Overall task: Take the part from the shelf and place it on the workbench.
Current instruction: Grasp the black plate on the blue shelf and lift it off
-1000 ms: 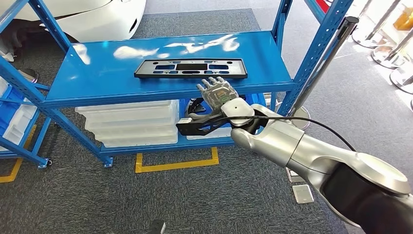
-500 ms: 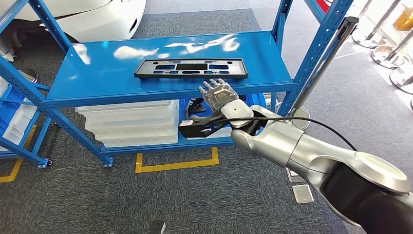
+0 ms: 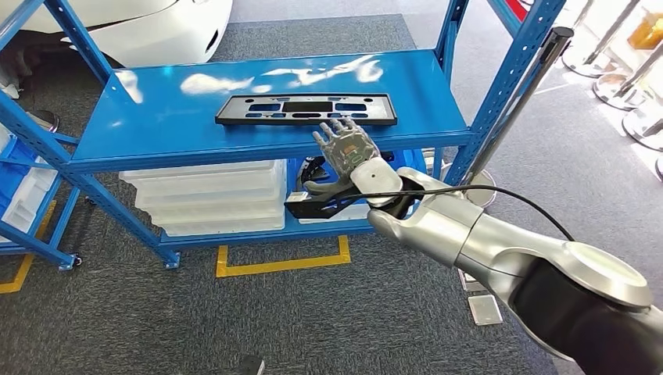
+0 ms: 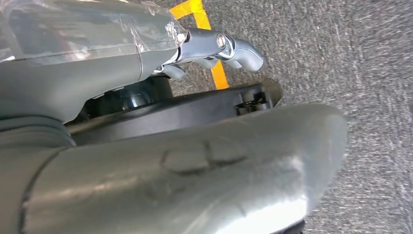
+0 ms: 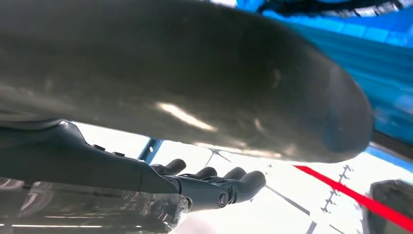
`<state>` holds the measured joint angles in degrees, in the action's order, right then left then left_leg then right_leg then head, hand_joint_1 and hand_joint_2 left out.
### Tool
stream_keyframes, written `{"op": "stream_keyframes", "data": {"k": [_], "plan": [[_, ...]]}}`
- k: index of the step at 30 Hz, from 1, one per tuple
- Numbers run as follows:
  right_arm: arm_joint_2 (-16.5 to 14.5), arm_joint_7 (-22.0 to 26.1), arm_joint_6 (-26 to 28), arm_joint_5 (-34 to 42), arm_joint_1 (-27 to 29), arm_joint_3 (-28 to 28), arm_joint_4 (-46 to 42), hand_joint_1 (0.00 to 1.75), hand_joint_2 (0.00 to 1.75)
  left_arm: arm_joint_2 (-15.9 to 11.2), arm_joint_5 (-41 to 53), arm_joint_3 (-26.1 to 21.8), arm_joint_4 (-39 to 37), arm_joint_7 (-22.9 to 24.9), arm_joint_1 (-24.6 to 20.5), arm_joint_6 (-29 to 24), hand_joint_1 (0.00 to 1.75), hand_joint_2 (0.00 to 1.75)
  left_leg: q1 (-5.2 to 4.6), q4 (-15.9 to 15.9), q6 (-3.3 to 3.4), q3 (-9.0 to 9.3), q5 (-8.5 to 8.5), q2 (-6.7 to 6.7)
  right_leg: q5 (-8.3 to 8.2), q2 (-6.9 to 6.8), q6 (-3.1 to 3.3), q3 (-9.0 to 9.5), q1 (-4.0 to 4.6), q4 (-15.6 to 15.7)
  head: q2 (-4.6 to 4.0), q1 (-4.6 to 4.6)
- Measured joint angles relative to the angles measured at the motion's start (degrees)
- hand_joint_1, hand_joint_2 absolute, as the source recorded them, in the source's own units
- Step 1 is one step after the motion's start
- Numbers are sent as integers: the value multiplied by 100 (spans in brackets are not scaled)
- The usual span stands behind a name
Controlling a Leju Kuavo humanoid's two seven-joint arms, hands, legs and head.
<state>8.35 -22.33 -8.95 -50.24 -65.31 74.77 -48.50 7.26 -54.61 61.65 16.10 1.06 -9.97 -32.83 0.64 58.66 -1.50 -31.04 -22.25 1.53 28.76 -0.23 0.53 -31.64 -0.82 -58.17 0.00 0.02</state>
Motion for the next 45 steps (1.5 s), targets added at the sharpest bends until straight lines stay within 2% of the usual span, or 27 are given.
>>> {"op": "stream_keyframes", "data": {"k": [3,6,8,10,12,13,15,16,17,20,22,24,26,28,29,30,32,33,34,36,38,39,41,42,43,44,45], "plan": [[-72,104,83,-109,0,0,87,0,0,0,43,19,-25,52,-2,3,0,0,-10,12,49,-25,2,1,-33,-4,-42,-1,-7,3,0,-13],[-81,141,73,-144,-4,-2,148,0,0,0,80,43,-41,77,-8,22,0,0,33,-123,153,54,4,2,-82,-2,-95,-72,-6,-172,0,9],[-75,145,75,-163,-17,-5,171,0,0,0,94,46,-43,87,-11,29,0,0,52,-193,200,141,-10,9,45,7,-114,-367,-5,-613,0,71],[-70,152,92,-186,-5,-7,176,0,0,0,108,46,-44,89,-10,31,0,0,53,-198,216,195,-50,14,244,13,-147,-837,-14,-1268,0,118],[-58,159,149,-218,32,-7,179,0,0,0,119,48,-45,91,-3,32,0,0,62,-197,200,278,-124,9,185,12,-183,-1170,-40,-1569,0,154],[-50,160,216,-236,45,-8,181,0,0,0,123,48,-45,93,0,33,0,0,72,-196,178,358,-178,5,-10,9,-198,-1192,-58,-1414,0,179],[-32,169,432,-247,66,-26,182,0,0,0,140,49,-47,97,3,41,0,0,105,-205,104,543,-320,2,-547,-21,-223,-1022,-79,-709,0,228],[-24,180,586,-227,81,-42,182,0,0,0,152,49,-50,100,-2,45,0,0,122,-213,58,627,-381,7,-673,-42,-217,-936,-58,-423,0,245],[-18,201,741,-179,105,-67,182,0,0,0,164,50,-54,103,-9,48,0,0,124,-211,5,668,-437,18,-686,-60,-172,-864,-32,-241,0,266],[-1,281,1239,154,226,-223,178,0,0,3,183,57,-58,122,-31,59,0,0,111,-88,-135,709,-471,43,-391,-37,40,-734,16,-183,0,253],[16,359,1589,494,272,-410,174,0,0,4,187,70,-58,131,-48,61,0,0,120,449,-193,423,-265,3,-271,3,133,-584,4,-150,0,196],[14,459,1845,775,318,-593,171,0,0,4,188,85,-58,133,-58,54,0,0,122,1221,-215,-155,-203,-44,-150,48,185,-355,-3,-59,0,114],[11,526,1950,938,443,-729,172,0,0,4,188,97,-58,120,-52,40,0,0,91,1632,-184,-693,-561,-58,-9,92,206,-64,7,50,0,28],[10,550,1969,1008,566,-847,174,0,0,4,186,114,-58,95,-53,14,0,0,32,1505,-103,-1042,-878,-64,144,132,215,251,19,151,0,-24],[8,557,1977,1032,604,-905,175,0,0,4,184,122,-59,82,-51,1,0,0,-9,1265,-41,-1146,-772,-74,226,151,215,402,27,190,0,-52],[6,566,1985,1053,642,-958,176,0,0,4,182,128,-62,76,-41,-9,0,0,-52,926,39,-1209,-373,-95,313,167,215,531,32,225,0,-86],[4,586,1997,1103,720,-1022,189,0,0,7,183,135,-76,66,-22,-26,0,0,-145,222,178,-1262,718,-140,504,207,186,741,65,254,0,-135],[2,595,1998,1123,750,-1039,195,0,0,13,183,137,-82,64,-30,-33,0,0,-180,17,220,-1247,1069,-155,584,220,162,817,75,278,0,-141],[0,601,1999,1139,752,-1058,199,0,0,23,184,138,-86,62,-47,-38,0,0,-196,-79,241,-1222,1170,-155,619,227,127,877,86,271,0,-133],[-3,607,2005,1151,697,-1137,196,0,0,41,181,139,-87,65,-77,-41,0,0,-176,-88,291,-1078,1041,-150,567,204,70,889,86,127,0,-125],[-3,612,2006,1160,633,-1216,195,0,0,47,179,139,-92,68,-68,-52,0,0,-135,-126,342,-909,935,-149,518,150,7,622,86,-419,0,-87],[-3,616,2000,1175,625,-1234,196,0,0,48,178,139,-95,60,-61,-63,0,0,-124,-141,357,-839,874,-150,596,121,-26,387,79,-768,0,-49],[-3,632,1967,1241,638,-1237,198,0,0,50,178,140,-96,33,-56,-97,0,0,-116,-145,366,-721,758,-161,959,96,-82,-118,56,-1283,0,22],[-3,643,1940,1283,651,-1237,199,0,0,50,178,140,-96,22,-53,-115,0,0,-116,-143,362,-661,698,-168,1101,92,-95,-300,44,-1352,0,48],[-3,658,1903,1338,661,-1237,202,0,0,50,180,140,-96,19,-50,-128,0,0,-117,-140,355,-594,637,-175,1102,87,-98,-410,35,-1264,0,71],[-3,674,1863,1397,665,-1237,204,0,0,51,184,140,-96,18,-46,-137,0,0,-118,-137,344,-523,577,-179,914,83,-87,-445,32,-1020,0,96],[-3,691,1821,1456,667,-1236,208,0,0,53,191,140,-96,17,-44,-139,0,0,-120,-134,331,-451,519,-180,559,76,-64,-426,34,-663,0,121]]}}
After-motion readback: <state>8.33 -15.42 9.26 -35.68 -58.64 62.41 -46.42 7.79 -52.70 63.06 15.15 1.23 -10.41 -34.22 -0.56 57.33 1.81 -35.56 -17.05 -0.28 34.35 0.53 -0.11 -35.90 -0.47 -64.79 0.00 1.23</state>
